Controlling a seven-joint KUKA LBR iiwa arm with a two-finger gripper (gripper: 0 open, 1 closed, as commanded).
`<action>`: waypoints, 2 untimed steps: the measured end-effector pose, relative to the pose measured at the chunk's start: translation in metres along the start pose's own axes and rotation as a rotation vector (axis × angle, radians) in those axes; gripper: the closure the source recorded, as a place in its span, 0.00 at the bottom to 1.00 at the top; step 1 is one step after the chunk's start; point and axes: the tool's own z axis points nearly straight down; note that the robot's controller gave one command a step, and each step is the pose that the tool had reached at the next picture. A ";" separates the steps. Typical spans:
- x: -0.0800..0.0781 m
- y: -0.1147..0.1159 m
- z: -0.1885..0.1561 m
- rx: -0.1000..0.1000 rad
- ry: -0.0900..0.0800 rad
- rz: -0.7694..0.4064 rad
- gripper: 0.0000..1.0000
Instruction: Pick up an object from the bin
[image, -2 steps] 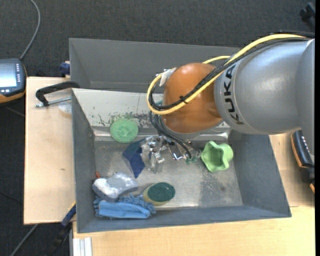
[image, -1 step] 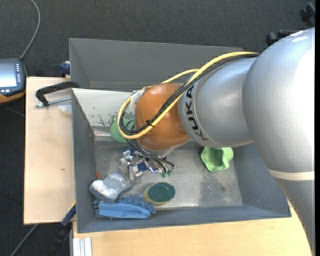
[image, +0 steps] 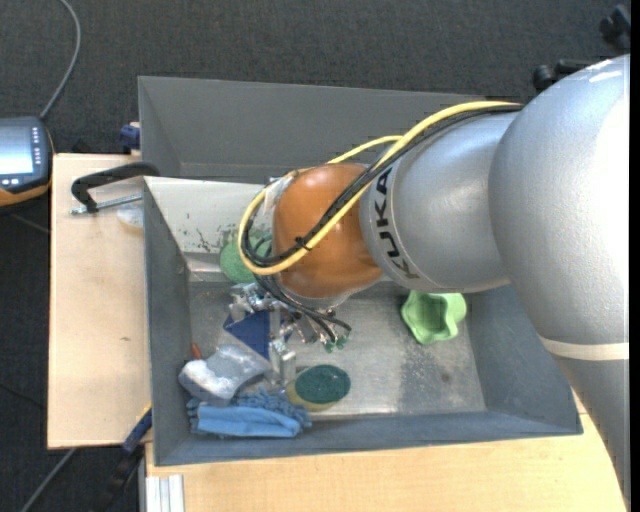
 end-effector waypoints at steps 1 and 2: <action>-0.011 -0.021 0.001 0.001 -0.007 -0.467 0.00; -0.031 -0.056 -0.004 0.005 -0.016 -0.538 0.00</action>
Offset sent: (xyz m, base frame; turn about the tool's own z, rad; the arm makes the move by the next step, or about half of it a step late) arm 0.0175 -0.0154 -0.0021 -0.4692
